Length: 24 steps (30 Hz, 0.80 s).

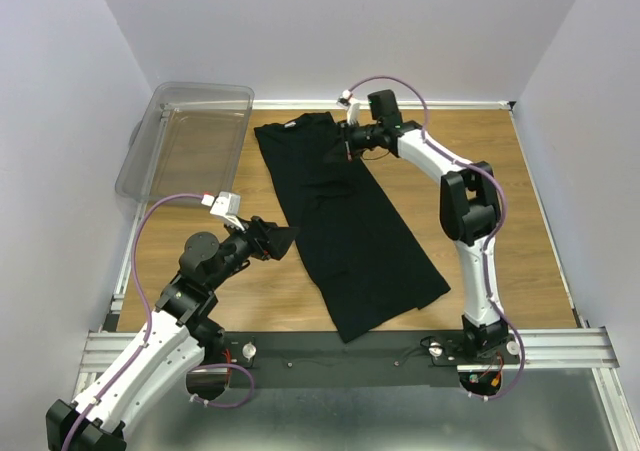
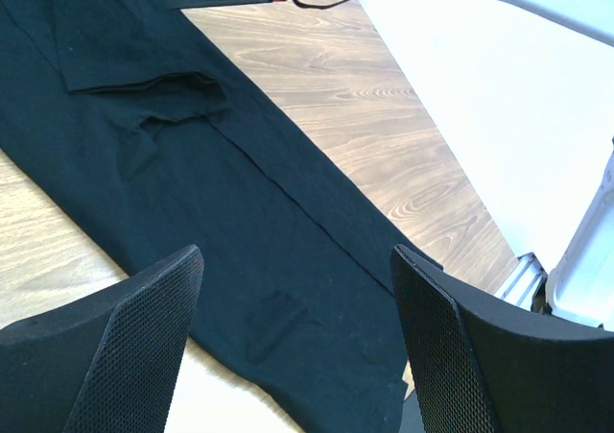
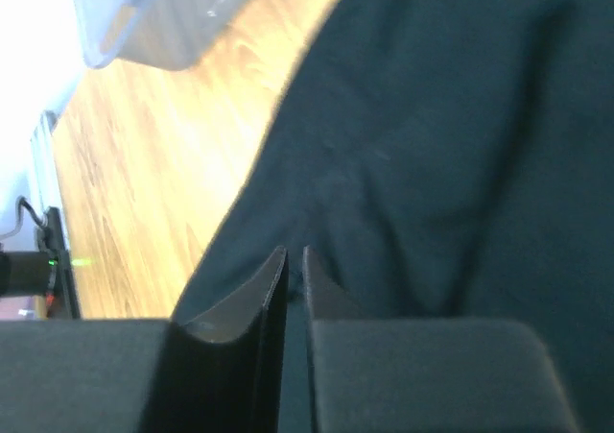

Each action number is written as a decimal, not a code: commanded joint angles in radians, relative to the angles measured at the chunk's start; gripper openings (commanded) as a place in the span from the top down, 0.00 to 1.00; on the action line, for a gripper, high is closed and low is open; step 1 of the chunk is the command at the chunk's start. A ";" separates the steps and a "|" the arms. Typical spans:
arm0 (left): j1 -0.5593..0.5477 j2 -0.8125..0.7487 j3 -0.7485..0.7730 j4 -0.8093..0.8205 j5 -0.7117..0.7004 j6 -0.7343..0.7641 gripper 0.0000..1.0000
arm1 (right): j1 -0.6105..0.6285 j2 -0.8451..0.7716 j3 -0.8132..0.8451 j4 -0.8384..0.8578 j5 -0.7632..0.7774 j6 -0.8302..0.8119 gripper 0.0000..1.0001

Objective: Fold and stack the t-shirts

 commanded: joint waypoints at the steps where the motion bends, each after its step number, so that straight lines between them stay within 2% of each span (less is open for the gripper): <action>1: -0.002 -0.010 0.001 0.010 -0.006 0.001 0.13 | -0.044 0.098 -0.049 -0.029 -0.107 0.014 0.87; 4: -0.002 -0.019 -0.006 0.014 -0.006 -0.003 0.13 | -0.046 0.116 -0.074 -0.044 -0.107 -0.003 0.94; 7: -0.002 -0.011 -0.005 0.014 -0.006 -0.002 0.13 | -0.044 0.117 -0.114 -0.050 -0.077 -0.023 0.97; 13: -0.002 0.010 0.000 0.024 0.000 0.000 0.13 | -0.058 0.107 -0.124 -0.061 -0.046 -0.012 0.98; 15: -0.002 0.009 0.006 0.024 0.005 0.012 0.13 | -0.063 0.083 -0.111 -0.066 -0.051 -0.024 0.95; 16: -0.002 0.009 0.018 0.027 0.008 0.020 0.13 | -0.064 0.043 -0.095 -0.067 -0.049 -0.034 0.91; 17: -0.002 0.015 0.029 0.030 0.014 0.035 0.13 | -0.067 0.016 -0.088 -0.080 -0.045 -0.066 0.79; 21: -0.002 0.053 0.121 0.060 0.072 0.168 0.10 | -0.077 -0.135 -0.075 -0.147 -0.069 -0.179 0.49; 22: -0.003 0.090 0.141 0.077 0.086 0.211 0.07 | -0.077 -0.170 -0.078 -0.177 -0.084 -0.281 0.35; 23: -0.005 0.113 0.182 0.083 0.098 0.274 0.06 | -0.077 -0.202 -0.087 -0.266 -0.107 -0.360 0.28; 24: -0.025 0.168 0.204 0.086 0.124 0.318 0.05 | -0.077 -0.278 -0.124 -0.314 -0.115 -0.541 0.10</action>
